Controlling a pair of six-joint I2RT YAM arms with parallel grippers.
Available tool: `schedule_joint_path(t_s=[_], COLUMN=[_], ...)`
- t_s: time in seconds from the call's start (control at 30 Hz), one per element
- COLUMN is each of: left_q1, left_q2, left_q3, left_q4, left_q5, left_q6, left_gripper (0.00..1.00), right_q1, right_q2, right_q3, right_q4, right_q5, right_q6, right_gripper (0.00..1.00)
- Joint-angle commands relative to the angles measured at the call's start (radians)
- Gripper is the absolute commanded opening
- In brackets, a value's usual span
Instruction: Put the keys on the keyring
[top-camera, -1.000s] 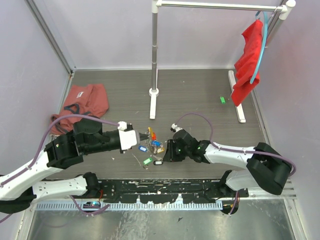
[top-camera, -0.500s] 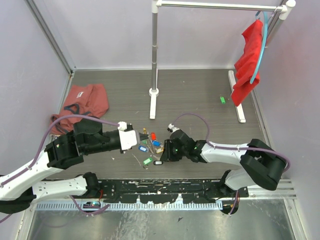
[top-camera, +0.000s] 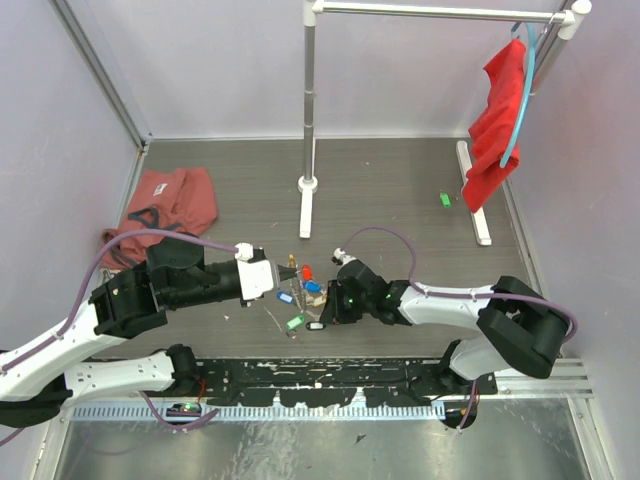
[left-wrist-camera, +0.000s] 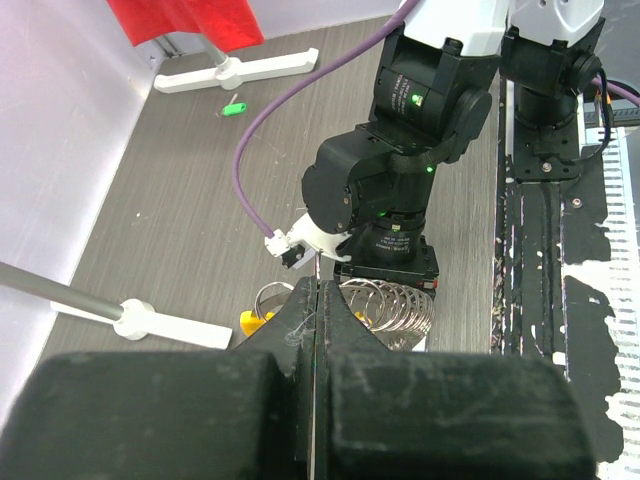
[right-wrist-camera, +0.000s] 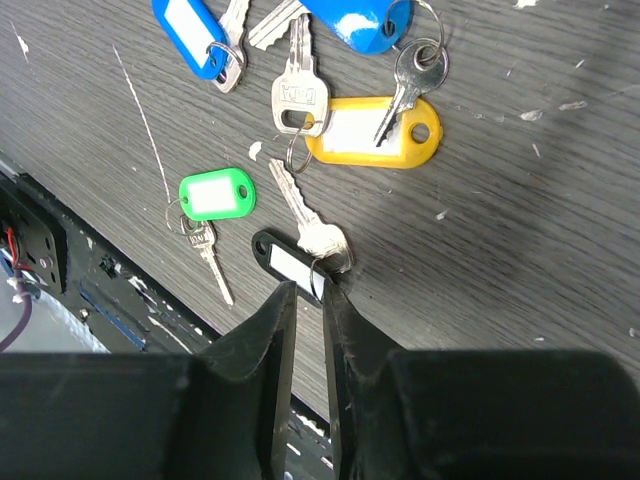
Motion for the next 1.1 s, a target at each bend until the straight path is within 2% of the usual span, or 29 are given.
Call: schedule_joint_path(t_s=[0.0, 0.27, 0.63, 0.87, 1.07], left_q1=[-0.002, -0.002, -0.002, -0.002, -0.002], left_q2=[-0.014, -0.013, -0.014, -0.017, -0.013], left_q3=[-0.013, -0.016, -0.016, -0.022, -0.013], left_q4=[0.056, 0.055, 0.057, 0.063, 0.062], left_q5=[-0.006, -0.007, -0.014, -0.024, -0.051], left_q6=[0.007, 0.007, 0.006, 0.006, 0.0], left_gripper=[0.0, 0.0, 0.0, 0.0, 0.0], right_q1=[0.006, 0.009, 0.021, 0.025, 0.025], right_q2=[0.015, 0.024, 0.01, -0.085, -0.23], right_q3=[0.039, 0.048, 0.061, 0.094, 0.104], right_q4=[0.02, -0.002, -0.006, -0.069, -0.095], right_q5=[0.007, 0.015, 0.019, 0.087, 0.106], right_q6=[-0.012, -0.025, -0.063, -0.238, -0.443], right_gripper=[0.23, 0.23, 0.02, 0.01, 0.01])
